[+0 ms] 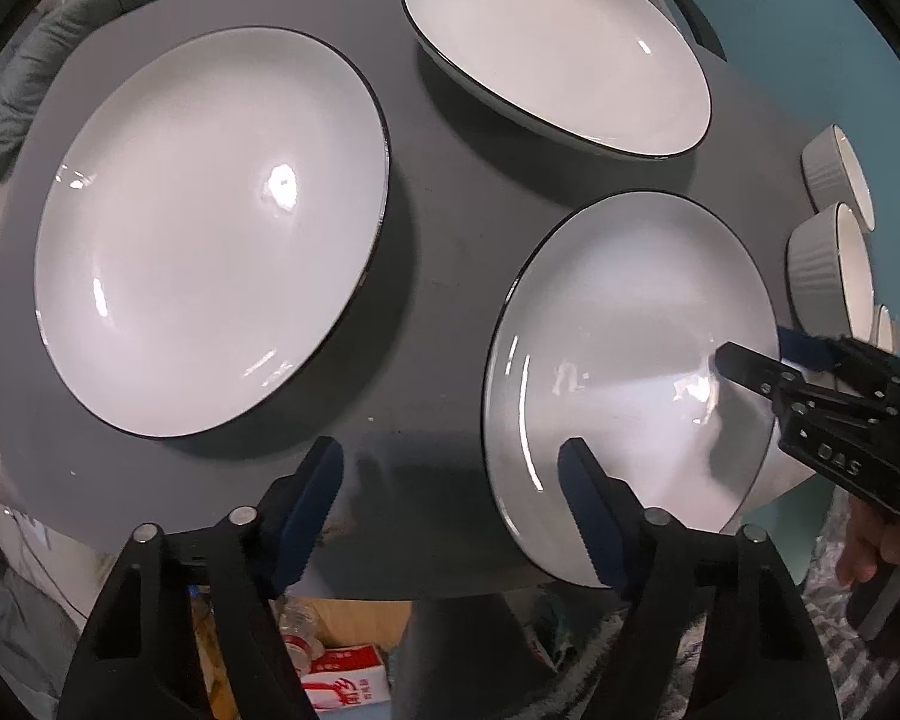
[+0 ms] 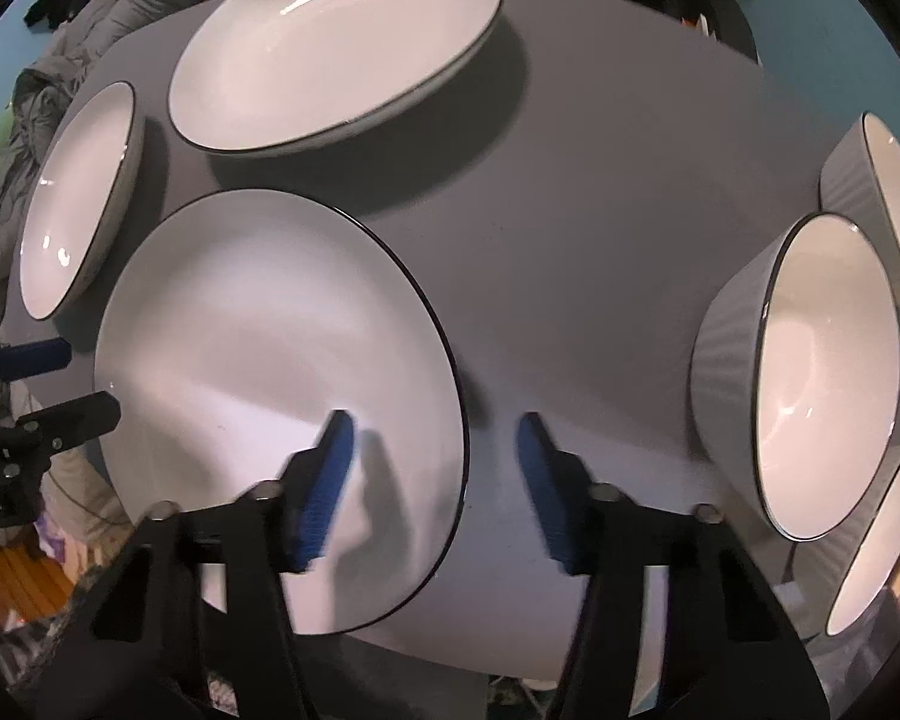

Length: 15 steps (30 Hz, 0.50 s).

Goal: Organize plates and bowls

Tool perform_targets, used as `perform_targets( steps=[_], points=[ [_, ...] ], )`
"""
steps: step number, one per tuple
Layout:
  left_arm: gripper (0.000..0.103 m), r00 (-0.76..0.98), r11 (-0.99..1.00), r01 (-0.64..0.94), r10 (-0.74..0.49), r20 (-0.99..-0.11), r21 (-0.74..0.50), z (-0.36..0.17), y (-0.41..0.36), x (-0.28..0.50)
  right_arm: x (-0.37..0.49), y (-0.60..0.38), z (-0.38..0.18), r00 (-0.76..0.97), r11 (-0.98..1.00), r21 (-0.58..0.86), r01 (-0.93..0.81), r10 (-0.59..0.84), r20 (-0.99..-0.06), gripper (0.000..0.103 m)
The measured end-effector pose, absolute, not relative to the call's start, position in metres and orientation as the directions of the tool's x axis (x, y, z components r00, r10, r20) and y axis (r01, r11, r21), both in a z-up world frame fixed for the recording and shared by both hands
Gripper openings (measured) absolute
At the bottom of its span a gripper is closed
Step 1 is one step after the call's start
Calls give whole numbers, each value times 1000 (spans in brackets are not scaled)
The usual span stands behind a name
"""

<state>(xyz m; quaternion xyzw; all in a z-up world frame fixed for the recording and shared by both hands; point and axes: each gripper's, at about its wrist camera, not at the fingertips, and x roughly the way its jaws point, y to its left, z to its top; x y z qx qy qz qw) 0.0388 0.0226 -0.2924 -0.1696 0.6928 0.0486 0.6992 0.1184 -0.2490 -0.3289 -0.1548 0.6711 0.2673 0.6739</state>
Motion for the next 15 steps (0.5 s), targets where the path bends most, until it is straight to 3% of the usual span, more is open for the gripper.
perform_targets(
  steps=[7, 15],
  points=[
    [57, -5, 925, -345, -171, -985, -159, -308, 32, 39, 120, -256, -336, -79, 821, 197, -535, 183, -980, 24],
    [45, -4, 908, -371, -211, -978, -194, -318, 37, 42, 114, -251, -330, -77, 815, 197, -545, 186, -980, 23]
  ],
)
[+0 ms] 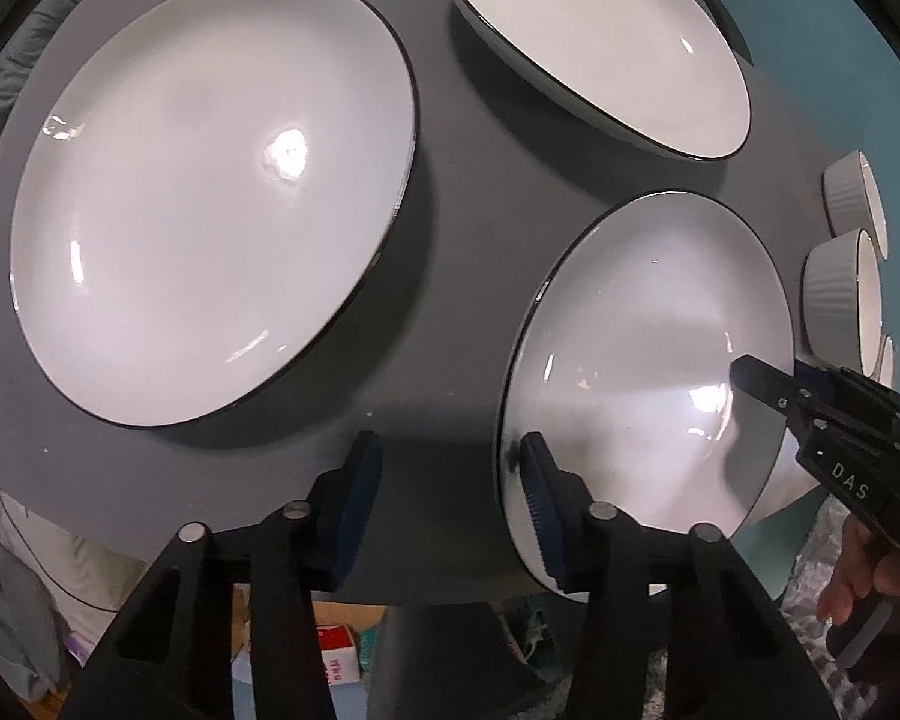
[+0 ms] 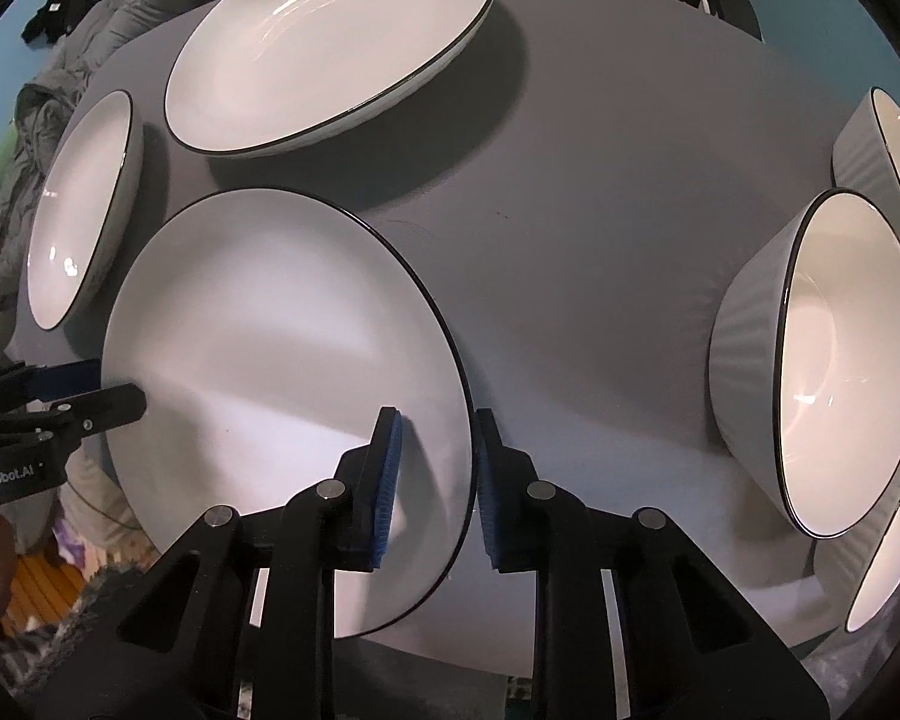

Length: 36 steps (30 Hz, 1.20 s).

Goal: Organize plates and bowls

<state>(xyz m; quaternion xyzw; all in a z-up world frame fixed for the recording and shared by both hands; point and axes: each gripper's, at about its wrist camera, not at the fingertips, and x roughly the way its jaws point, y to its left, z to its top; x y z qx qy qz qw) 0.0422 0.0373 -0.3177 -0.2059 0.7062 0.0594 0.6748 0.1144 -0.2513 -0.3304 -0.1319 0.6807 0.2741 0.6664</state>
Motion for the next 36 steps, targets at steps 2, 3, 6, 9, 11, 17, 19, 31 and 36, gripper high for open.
perform_targets(
  steps=[2, 3, 6, 9, 11, 17, 19, 31, 36],
  points=[
    [40, -19, 905, -369, -233, -972, -210, -321, 35, 45, 113, -251, -331, -84, 820, 204, -535, 189, -978, 23],
    [39, -29, 905, -366, -246, -969, -219, -323, 34, 46, 116, -255, -334, -93, 821, 212, -530, 191, -977, 23],
    [36, -46, 908, -348, -265, -963, -233, -325, 28, 50, 120, -256, -333, -106, 821, 220, -527, 193, -975, 23],
    [27, -42, 905, -336, -292, -956, -262, -325, 25, 51, 126, -256, -335, -116, 816, 225, -532, 193, -974, 23],
    [21, -37, 904, -330, -299, -953, -271, -329, 23, 50, 127, -254, -336, -120, 810, 225, -541, 191, -974, 23],
    [15, -34, 903, -324, -311, -950, -283, -337, 12, 53, 129, -251, -341, -137, 813, 236, -533, 192, -972, 23],
    [15, -35, 898, -329, -320, -947, -291, -340, 11, 55, 132, -250, -342, -149, 814, 243, -527, 193, -970, 23],
    [14, -83, 910, -304, -320, -944, -281, -351, -9, 42, 143, -252, -360, -184, 819, 266, -508, 198, -963, 21],
    [14, -79, 906, -320, -316, -945, -276, -342, -1, 38, 149, -252, -364, -207, 818, 280, -503, 201, -958, 20]
  ],
)
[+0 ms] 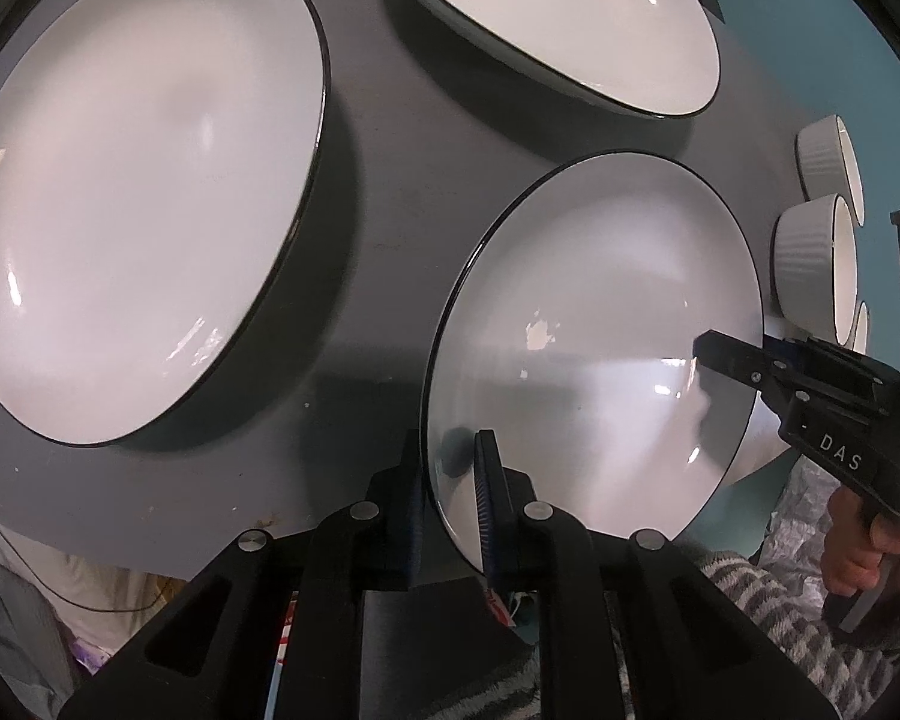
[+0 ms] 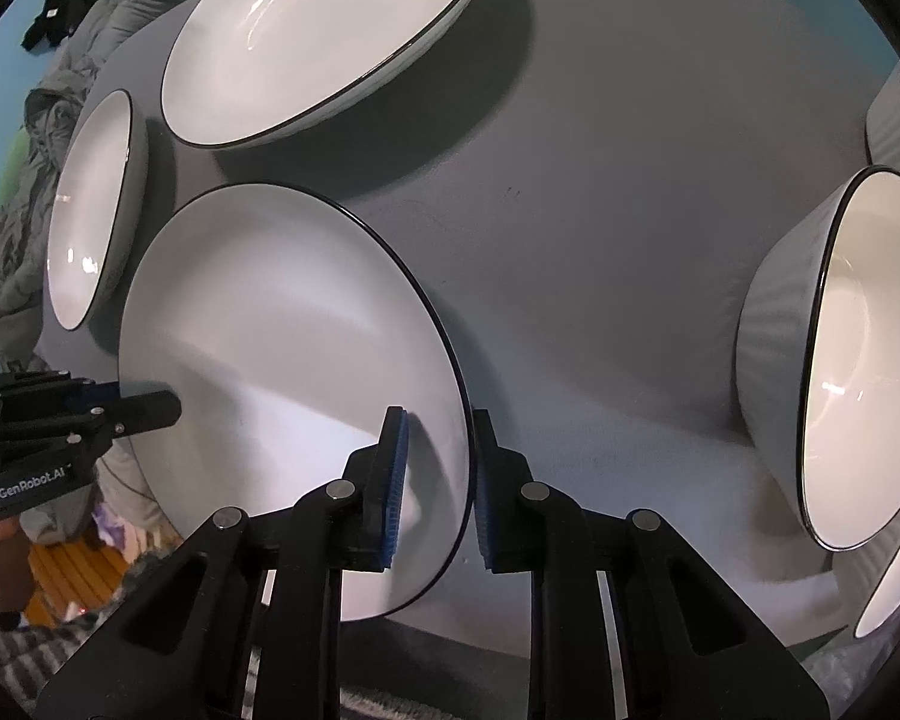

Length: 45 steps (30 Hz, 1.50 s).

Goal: Organize plates and bowls

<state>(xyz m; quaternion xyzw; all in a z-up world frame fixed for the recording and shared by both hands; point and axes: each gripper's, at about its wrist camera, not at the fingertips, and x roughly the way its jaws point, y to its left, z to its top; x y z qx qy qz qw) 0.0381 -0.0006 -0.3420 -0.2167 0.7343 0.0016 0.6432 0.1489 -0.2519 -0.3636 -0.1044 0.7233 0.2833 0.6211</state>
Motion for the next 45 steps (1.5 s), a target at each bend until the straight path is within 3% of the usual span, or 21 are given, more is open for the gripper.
perform_targets(
  steps=[26, 45],
  points=[
    [15, -2, 924, -292, -257, -966, -245, -299, 2, 56, 182, -242, -335, -185, 787, 319, -527, 259, -948, 13],
    [15, 45, 933, -290, -212, -976, -216, -280, 18, 125, 218, -223, -309, -150, 778, 330, -534, 297, -943, 13]
  ],
)
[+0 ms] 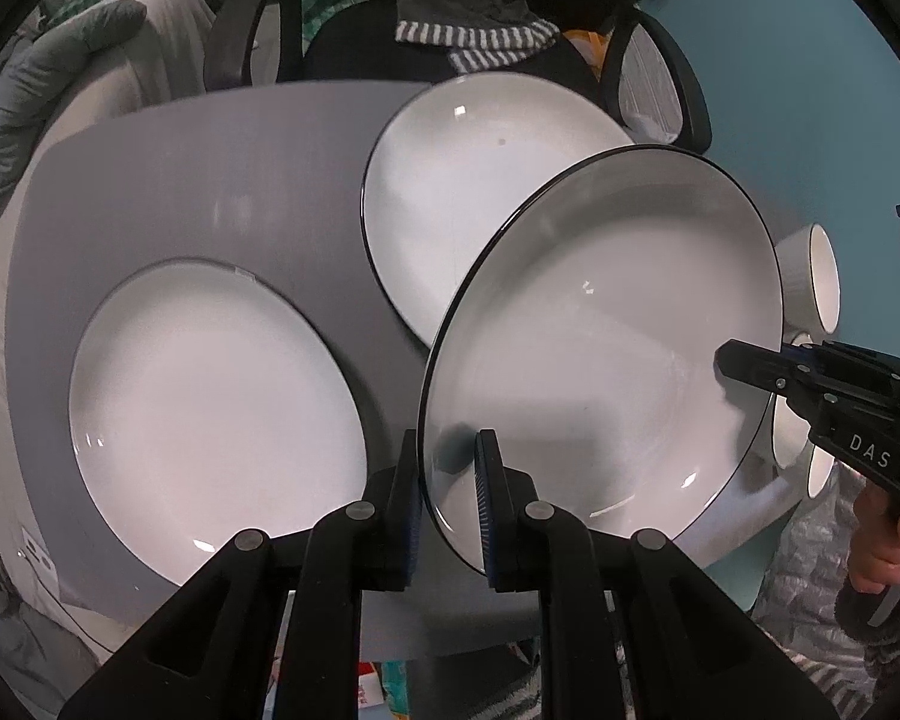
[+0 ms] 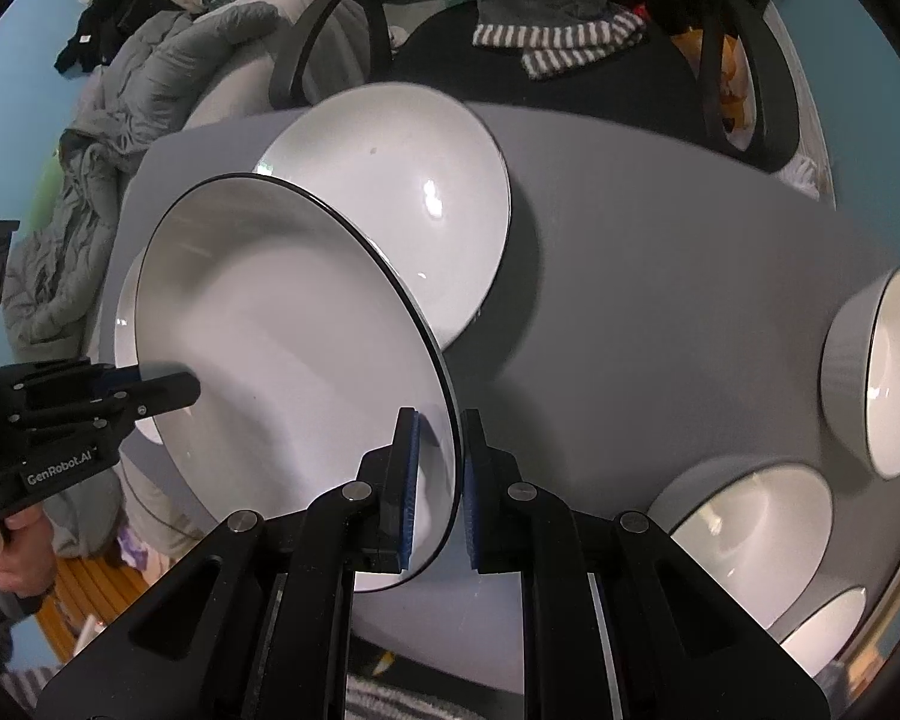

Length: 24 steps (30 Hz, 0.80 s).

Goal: Organize plates and bowls

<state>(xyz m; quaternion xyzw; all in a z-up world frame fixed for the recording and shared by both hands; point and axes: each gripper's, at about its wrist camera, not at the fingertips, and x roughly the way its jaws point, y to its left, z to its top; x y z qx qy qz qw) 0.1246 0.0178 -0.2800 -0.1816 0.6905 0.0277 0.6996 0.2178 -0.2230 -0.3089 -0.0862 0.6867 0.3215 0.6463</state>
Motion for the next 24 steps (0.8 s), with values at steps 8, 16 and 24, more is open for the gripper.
perform_targets(
  steps=[8, 16, 24],
  points=[
    [15, 56, 932, -301, -193, -980, -201, -289, 23, 135, 241, -212, -307, -152, 767, 336, -547, 304, -941, 13],
    [16, 49, 925, -328, -187, -981, -192, -305, 33, 144, 267, -197, -317, -171, 753, 332, -568, 286, -943, 13],
    [18, 16, 925, -338, -177, -984, -171, -316, 39, 161, 282, -182, -324, -184, 750, 316, -582, 257, -949, 13]
  ],
)
